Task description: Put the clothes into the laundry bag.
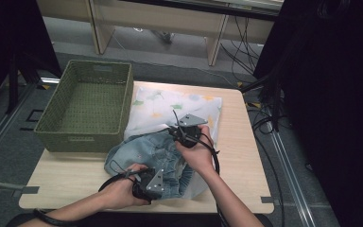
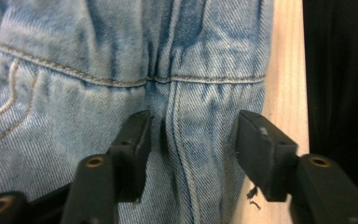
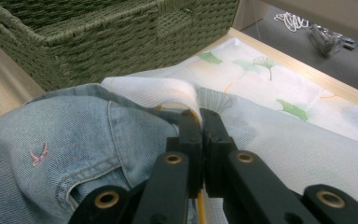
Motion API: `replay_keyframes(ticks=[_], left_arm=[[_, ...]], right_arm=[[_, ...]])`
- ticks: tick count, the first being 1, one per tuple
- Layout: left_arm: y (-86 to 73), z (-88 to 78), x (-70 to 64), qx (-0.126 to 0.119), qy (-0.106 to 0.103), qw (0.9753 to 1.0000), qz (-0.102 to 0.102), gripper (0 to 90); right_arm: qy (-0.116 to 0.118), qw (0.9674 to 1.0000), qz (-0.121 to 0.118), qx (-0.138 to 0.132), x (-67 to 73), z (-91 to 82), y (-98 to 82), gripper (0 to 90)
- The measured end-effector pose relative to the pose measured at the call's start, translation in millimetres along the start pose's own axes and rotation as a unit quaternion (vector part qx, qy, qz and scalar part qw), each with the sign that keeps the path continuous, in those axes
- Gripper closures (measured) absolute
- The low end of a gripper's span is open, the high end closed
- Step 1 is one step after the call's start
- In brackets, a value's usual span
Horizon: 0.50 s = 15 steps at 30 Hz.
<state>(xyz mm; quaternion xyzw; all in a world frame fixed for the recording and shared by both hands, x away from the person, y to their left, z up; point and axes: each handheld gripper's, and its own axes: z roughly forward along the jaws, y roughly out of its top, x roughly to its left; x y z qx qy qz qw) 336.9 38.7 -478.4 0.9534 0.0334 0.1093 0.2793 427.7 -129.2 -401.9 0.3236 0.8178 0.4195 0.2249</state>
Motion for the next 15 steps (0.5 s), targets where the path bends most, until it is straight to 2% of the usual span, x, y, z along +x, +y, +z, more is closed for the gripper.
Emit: replay_keyframes(ticks=[3,9,15], left_arm=[[-1.4,1.4,2.6,0.002,-0.010,0.9999,-0.007,53.7],[-3.6,2.7,4.5,0.002,-0.017,0.9998,-0.014,70.0],[-1.7,-3.4,4.5,-0.006,-0.012,0.9995,-0.029,78.5]], right_arm=[[0.000,0.9999,0.015,0.004,1.5,-0.6,-0.3,89.4],[0.002,1.0000,0.008,0.003,0.8,0.1,-0.5,89.4],[0.002,1.0000,0.007,0.003,1.3,-0.1,-0.4,89.4]])
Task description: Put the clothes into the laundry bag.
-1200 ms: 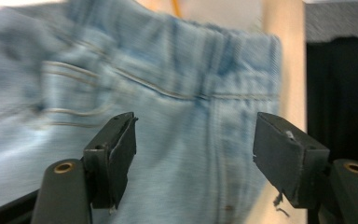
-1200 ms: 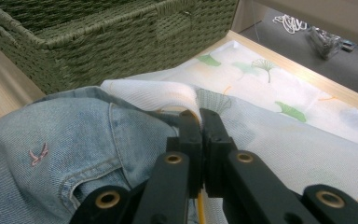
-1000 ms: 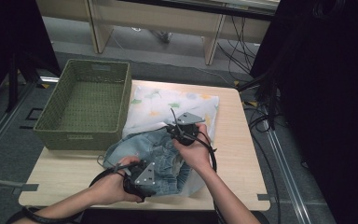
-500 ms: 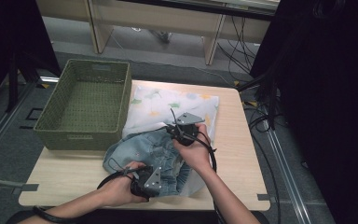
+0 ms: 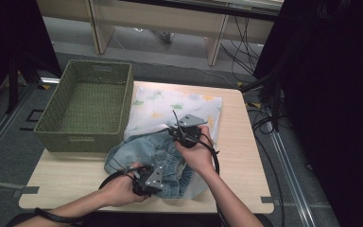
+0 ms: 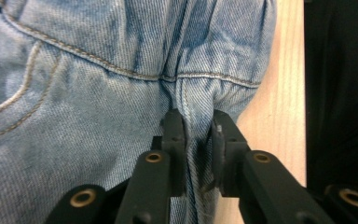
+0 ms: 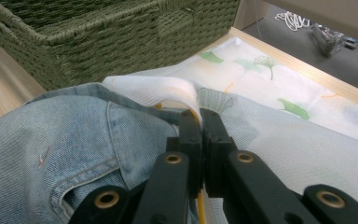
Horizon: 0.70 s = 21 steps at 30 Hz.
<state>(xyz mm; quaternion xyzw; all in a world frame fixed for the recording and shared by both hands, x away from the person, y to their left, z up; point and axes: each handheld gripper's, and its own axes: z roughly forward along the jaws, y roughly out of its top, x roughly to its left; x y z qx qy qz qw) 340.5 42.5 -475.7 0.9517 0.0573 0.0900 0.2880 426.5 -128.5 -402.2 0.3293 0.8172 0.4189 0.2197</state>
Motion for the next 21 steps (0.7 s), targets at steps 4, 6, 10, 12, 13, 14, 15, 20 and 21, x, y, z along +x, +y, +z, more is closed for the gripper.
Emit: replay_keyframes(ticks=[4,6,10,12,13,14,15,20,21], left_arm=[[3.7,-7.9,0.3,-0.018,0.008,0.9997,-0.014,81.9],[5.3,-11.5,1.1,-0.024,0.012,0.9995,-0.018,82.3],[8.5,-20.1,3.8,-0.041,0.019,0.9986,-0.027,82.7],[10.2,-25.0,5.6,-0.051,0.025,0.9978,-0.034,82.8],[11.0,-27.6,7.1,-0.055,0.028,0.9975,-0.035,82.8],[12.2,-30.5,8.5,-0.058,0.030,0.9971,-0.038,82.9],[13.3,-33.1,10.0,-0.063,0.034,0.9967,-0.039,82.9],[19.3,-46.8,18.0,-0.084,0.054,0.9938,-0.049,83.0],[20.4,-49.5,20.1,-0.087,0.057,0.9933,-0.051,83.0]], right_arm=[[0.000,1.0000,0.001,0.000,0.1,-0.2,0.1,89.4],[0.000,1.0000,0.000,0.000,0.2,-0.1,0.3,89.4],[0.000,1.0000,-0.001,-0.001,0.8,-0.1,0.4,89.5],[0.000,1.0000,-0.002,-0.002,0.8,-0.3,0.6,89.5],[0.000,1.0000,-0.002,-0.002,1.0,-0.4,0.8,89.5],[0.001,1.0000,-0.008,-0.003,0.7,-0.3,1.1,89.5],[-0.001,1.0000,-0.008,-0.003,1.3,-0.6,1.3,89.5],[0.002,0.9999,-0.010,-0.005,2.6,-1.7,2.8,89.5],[0.002,0.9999,-0.010,-0.005,2.9,-1.9,3.1,89.6]])
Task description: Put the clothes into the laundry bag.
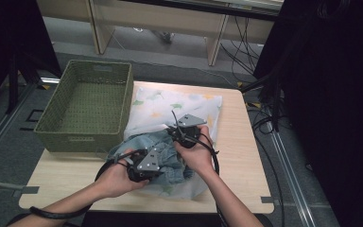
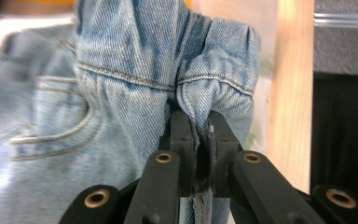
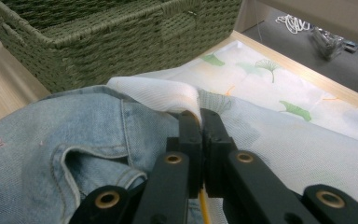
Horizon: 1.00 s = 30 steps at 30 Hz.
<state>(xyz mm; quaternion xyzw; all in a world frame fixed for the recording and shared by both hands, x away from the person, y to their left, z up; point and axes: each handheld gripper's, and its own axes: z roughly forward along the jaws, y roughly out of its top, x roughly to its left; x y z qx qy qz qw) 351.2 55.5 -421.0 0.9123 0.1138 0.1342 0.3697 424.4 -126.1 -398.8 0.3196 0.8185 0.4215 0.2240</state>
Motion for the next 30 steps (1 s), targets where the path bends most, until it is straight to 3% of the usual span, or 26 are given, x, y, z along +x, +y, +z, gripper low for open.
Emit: replay_keyframes(ticks=[3,4,5,8,20,26,30], left_arm=[[4.3,-5.6,6.0,-0.007,0.010,0.9999,-0.006,83.0],[5.6,-7.1,7.7,-0.009,0.013,0.9998,-0.007,83.0],[7.0,-8.5,9.2,-0.010,0.016,0.9998,-0.008,83.0],[14.1,-16.6,13.1,-0.018,0.029,0.9994,-0.006,83.0],[31.5,-46.5,25.0,-0.035,0.061,0.9975,0.002,83.1],[29.6,-37.2,29.3,-0.026,0.058,0.9979,-0.007,83.0],[26.2,-26.7,35.4,-0.018,0.056,0.9980,-0.022,82.9]], right_arm=[[0.000,1.0000,-0.003,-0.001,0.5,-0.9,0.8,89.7],[-0.001,1.0000,0.009,0.003,2.6,-2.0,1.1,89.7],[0.003,0.9999,-0.010,-0.004,0.7,-1.1,2.0,89.7],[0.004,1.0000,0.002,-0.005,4.6,-4.0,4.6,89.8],[0.008,0.9995,-0.008,-0.029,9.1,-14.1,15.7,89.9],[0.006,0.9994,-0.009,-0.033,9.7,-16.4,17.6,90.0],[0.007,0.9996,0.004,-0.028,10.8,-15.9,16.0,90.0]])
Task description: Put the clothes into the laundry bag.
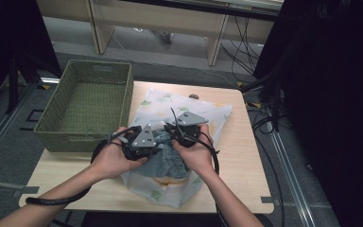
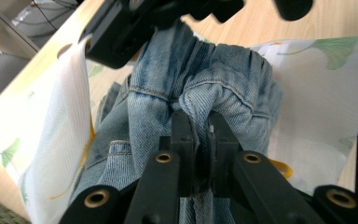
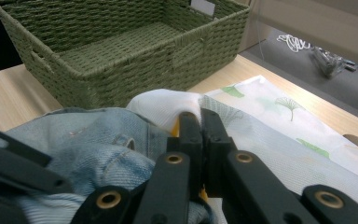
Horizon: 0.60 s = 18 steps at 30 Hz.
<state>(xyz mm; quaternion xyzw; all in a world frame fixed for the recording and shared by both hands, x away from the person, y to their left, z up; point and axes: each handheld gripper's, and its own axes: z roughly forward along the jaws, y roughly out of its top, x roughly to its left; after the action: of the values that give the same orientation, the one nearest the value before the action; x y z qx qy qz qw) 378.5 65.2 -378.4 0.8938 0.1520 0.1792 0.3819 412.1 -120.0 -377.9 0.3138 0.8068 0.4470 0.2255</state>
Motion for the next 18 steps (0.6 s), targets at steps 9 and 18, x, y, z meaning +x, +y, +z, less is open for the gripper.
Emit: replay_keyframes(ticks=[9,18], left_arm=[[-10.7,36.0,14.7,0.022,0.009,0.9986,-0.047,82.8],[-19.6,62.7,21.7,0.034,0.026,0.9956,-0.083,82.3]], right_arm=[[0.000,1.0000,-0.004,0.004,-2.9,2.4,-2.2,90.0],[-0.001,0.9999,0.003,0.013,-5.3,4.7,-6.3,90.0]])
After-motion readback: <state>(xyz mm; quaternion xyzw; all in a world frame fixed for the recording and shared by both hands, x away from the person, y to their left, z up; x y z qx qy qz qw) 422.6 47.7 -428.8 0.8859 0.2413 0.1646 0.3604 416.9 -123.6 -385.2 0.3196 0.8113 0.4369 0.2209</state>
